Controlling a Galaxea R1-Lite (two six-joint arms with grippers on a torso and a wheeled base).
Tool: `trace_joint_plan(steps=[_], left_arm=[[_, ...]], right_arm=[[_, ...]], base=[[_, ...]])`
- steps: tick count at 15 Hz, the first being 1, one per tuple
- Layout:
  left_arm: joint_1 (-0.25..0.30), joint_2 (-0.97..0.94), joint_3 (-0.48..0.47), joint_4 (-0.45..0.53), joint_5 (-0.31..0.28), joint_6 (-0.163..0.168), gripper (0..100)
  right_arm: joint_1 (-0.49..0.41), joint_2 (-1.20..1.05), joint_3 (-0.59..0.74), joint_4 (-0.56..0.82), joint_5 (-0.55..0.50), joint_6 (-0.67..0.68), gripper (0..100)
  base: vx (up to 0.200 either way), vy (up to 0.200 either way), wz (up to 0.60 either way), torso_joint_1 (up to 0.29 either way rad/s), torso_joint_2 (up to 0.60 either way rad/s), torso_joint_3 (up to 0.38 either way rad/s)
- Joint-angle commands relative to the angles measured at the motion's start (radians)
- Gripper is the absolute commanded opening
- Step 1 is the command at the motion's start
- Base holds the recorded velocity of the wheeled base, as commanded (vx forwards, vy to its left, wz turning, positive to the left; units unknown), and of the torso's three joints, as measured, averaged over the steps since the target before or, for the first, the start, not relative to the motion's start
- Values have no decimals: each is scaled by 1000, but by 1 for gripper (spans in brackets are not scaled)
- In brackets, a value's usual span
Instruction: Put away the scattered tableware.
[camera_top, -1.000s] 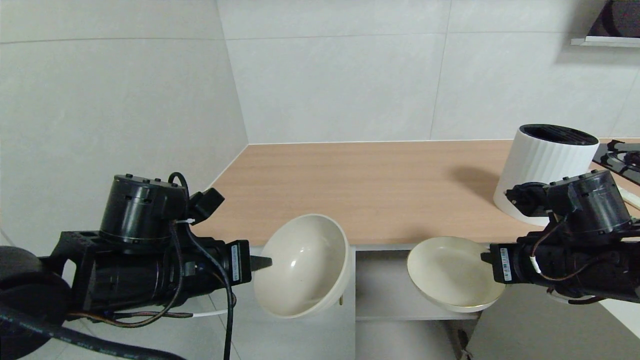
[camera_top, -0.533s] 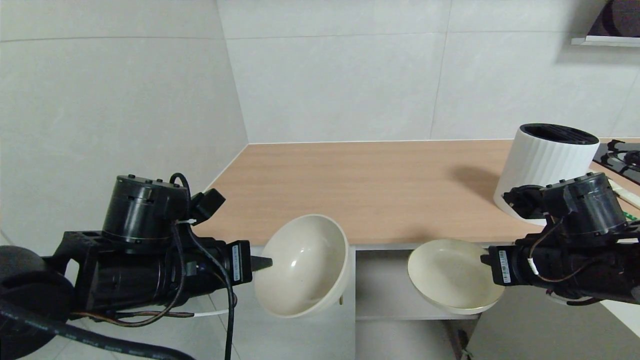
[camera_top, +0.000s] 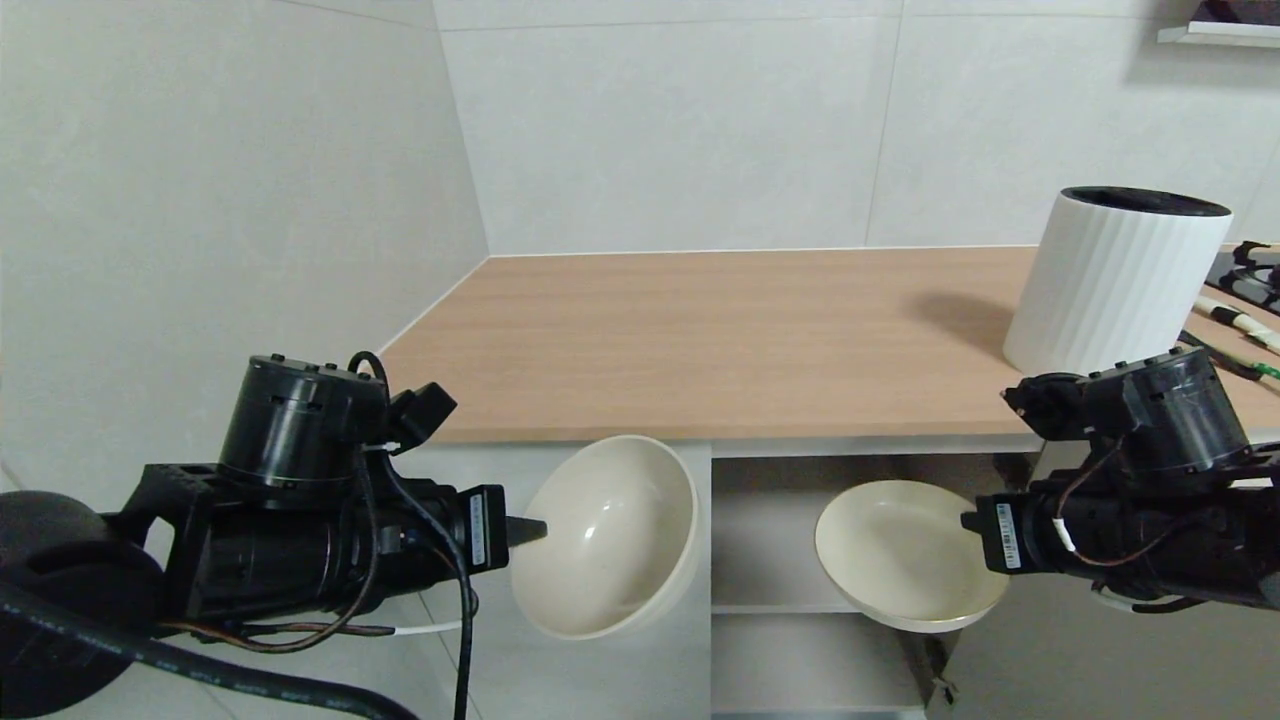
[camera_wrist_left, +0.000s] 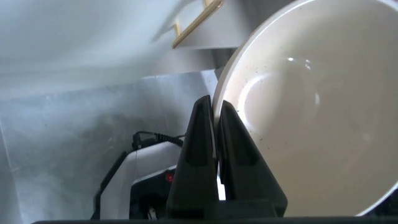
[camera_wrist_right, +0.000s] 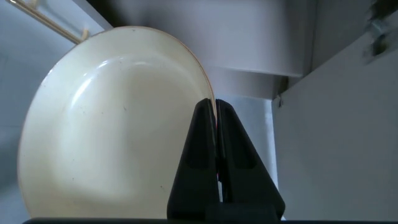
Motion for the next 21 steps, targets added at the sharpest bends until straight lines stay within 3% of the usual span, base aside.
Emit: trace_joint_plan(steps=[1, 13, 21], left_arm=[[1, 5, 0, -1, 0, 0, 0], [-1, 11, 0, -1, 0, 0, 0], [-1, 18, 0, -1, 0, 0, 0]], right_arm=[[0, 9, -2, 0, 0, 0, 0], [0, 23, 0, 0, 0, 0, 0], [-1, 104, -2, -42, -2, 1, 0]], base=[[0, 0, 0, -193, 476, 286], [0, 0, 0, -155, 457, 296], [0, 0, 0, -12, 50, 30]])
